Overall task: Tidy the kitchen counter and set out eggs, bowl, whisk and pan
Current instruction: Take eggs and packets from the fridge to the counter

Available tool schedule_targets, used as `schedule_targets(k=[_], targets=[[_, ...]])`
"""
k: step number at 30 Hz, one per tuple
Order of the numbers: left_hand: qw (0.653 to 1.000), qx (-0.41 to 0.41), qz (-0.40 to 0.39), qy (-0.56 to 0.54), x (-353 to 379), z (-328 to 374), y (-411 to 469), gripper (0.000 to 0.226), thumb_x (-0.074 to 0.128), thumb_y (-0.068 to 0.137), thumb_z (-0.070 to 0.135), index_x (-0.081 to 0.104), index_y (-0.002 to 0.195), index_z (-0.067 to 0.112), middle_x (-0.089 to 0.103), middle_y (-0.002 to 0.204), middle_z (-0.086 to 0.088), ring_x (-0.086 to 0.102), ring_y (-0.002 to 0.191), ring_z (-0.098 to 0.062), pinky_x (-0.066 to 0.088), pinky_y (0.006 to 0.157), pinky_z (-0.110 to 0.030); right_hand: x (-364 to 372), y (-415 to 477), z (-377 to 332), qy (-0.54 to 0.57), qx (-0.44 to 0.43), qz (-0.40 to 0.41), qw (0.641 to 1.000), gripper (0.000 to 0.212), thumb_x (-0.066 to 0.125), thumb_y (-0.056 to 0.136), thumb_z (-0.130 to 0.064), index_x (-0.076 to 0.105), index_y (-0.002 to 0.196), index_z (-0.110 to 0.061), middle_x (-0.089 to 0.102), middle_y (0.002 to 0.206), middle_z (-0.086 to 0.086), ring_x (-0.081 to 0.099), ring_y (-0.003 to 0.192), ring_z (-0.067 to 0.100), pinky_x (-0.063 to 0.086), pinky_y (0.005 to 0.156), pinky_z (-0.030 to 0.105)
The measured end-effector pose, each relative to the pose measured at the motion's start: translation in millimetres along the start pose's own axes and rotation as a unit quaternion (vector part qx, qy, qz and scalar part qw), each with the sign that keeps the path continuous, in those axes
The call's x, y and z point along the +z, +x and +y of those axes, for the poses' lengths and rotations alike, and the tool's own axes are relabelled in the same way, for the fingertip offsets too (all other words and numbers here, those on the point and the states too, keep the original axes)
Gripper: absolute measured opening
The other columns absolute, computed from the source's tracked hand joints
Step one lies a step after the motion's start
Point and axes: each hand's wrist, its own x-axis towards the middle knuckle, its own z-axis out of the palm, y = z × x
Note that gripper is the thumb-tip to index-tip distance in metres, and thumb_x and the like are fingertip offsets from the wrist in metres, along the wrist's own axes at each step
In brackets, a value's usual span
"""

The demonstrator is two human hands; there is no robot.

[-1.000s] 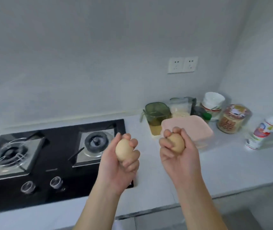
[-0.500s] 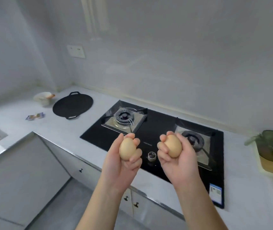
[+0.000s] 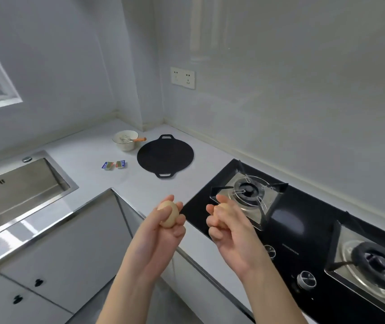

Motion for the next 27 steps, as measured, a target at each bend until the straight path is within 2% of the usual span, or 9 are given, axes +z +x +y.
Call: schedule_targets(k=[3, 5, 9, 11, 13, 16, 19, 23, 27], targets=[[1.000, 0.011, 0.016, 0.012, -13.0, 21.3, 29.2, 0.023, 0.051, 0.089, 0.019, 0.052, 0.112, 0.015, 0.051, 0.088, -0.002, 0.035, 0.055, -0.009, 0.034, 0.046, -0.018, 12.4, 42.9, 4.5, -0.069, -0.012, -0.028, 0.997, 0.009, 0.054, 0.095, -0.016, 0.054, 0.101, -0.009, 0.049, 0.086, 0.010, 0.032, 0.047, 0.008, 0.028, 0.038, 0.017], [0.997, 0.025, 0.036, 0.061, -22.4, 37.5, 51.7, 0.013, 0.050, 0.091, 0.024, 0.054, 0.099, 0.016, 0.054, 0.087, 0.000, 0.031, 0.050, -0.008, 0.030, 0.046, -0.018, 19.3, 75.8, 9.6, -0.132, -0.028, -0.054, 0.989, 0.021, 0.053, 0.096, -0.026, 0.052, 0.083, -0.010, 0.048, 0.081, 0.008, 0.029, 0.048, 0.009, 0.024, 0.040, 0.019], [0.978, 0.069, 0.064, 0.189, -41.2, 77.7, 103.0, 0.028, 0.055, 0.089, 0.025, 0.033, 0.073, 0.020, 0.023, 0.083, -0.006, 0.023, 0.055, -0.011, 0.027, 0.047, -0.019, 42.4, 147.0, 19.0, -0.191, -0.021, -0.088, 0.977, 0.023, 0.057, 0.093, -0.032, 0.055, 0.080, -0.013, 0.045, 0.079, 0.008, 0.033, 0.053, 0.011, 0.027, 0.046, 0.022], [0.969, 0.084, 0.084, 0.215, -51.3, 91.9, 119.4, 0.028, 0.057, 0.083, 0.021, 0.031, 0.074, 0.018, 0.025, 0.085, -0.007, 0.022, 0.058, -0.013, 0.028, 0.048, -0.019, 50.5, 177.7, 28.1, -0.218, -0.005, -0.083, 0.972, 0.015, 0.058, 0.095, -0.025, 0.055, 0.105, -0.013, 0.049, 0.082, 0.005, 0.040, 0.057, 0.010, 0.036, 0.049, 0.021], [0.970, 0.085, 0.124, 0.191, -70.9, 104.9, 135.8, 0.010, 0.058, 0.084, 0.010, 0.048, 0.087, 0.012, 0.043, 0.088, -0.006, 0.032, 0.058, -0.012, 0.032, 0.052, -0.021, 62.1, 212.2, 45.4, -0.246, 0.020, -0.077, 0.966, 0.027, 0.057, 0.095, -0.017, 0.051, 0.122, -0.021, 0.050, 0.085, 0.005, 0.046, 0.065, 0.010, 0.043, 0.056, 0.022], [0.961, 0.078, 0.191, 0.187, -107.9, 128.9, 159.8, 0.035, 0.054, 0.090, -0.001, 0.057, 0.119, 0.019, 0.053, 0.095, -0.008, 0.048, 0.067, -0.016, 0.038, 0.062, -0.028, 81.8, 260.2, 75.1, -0.272, 0.059, -0.072, 0.958, 0.038, 0.053, 0.096, -0.011, 0.046, 0.131, -0.025, 0.052, 0.104, 0.008, 0.053, 0.082, 0.015, 0.049, 0.068, 0.025], [0.951, 0.077, 0.228, 0.194, -141.2, 166.0, 197.1, 0.036, 0.049, 0.093, 0.002, 0.054, 0.124, 0.019, 0.048, 0.091, -0.009, 0.051, 0.078, -0.021, 0.039, 0.065, -0.028, 107.0, 310.8, 103.8, -0.283, 0.084, -0.066, 0.953, 0.042, 0.049, 0.096, -0.005, 0.044, 0.131, -0.026, 0.050, 0.120, 0.006, 0.061, 0.094, 0.020, 0.055, 0.078, 0.029], [0.938, 0.043, 0.233, 0.253, -195.0, 225.2, 269.6, 0.029, 0.049, 0.096, 0.008, 0.056, 0.121, 0.021, 0.057, 0.100, -0.010, 0.063, 0.088, -0.024, 0.054, 0.065, -0.023, 148.7, 387.1, 146.4, -0.374, 0.083, -0.035, 0.923, 0.038, 0.059, 0.091, -0.013, 0.050, 0.127, -0.025, 0.058, 0.114, -0.002, 0.065, 0.095, 0.014, 0.057, 0.078, 0.027], [0.882, 0.030, 0.263, 0.391, -244.8, 270.4, 340.9, 0.028, 0.064, 0.082, 0.028, 0.062, 0.109, 0.028, 0.067, 0.099, -0.004, 0.062, 0.085, -0.019, 0.048, 0.067, -0.027, 183.3, 465.8, 185.8, -0.436, 0.094, 0.020, 0.895, 0.029, 0.061, 0.086, -0.016, 0.058, 0.113, -0.025, 0.063, 0.104, -0.007, 0.061, 0.088, 0.011, 0.052, 0.079, 0.026]])
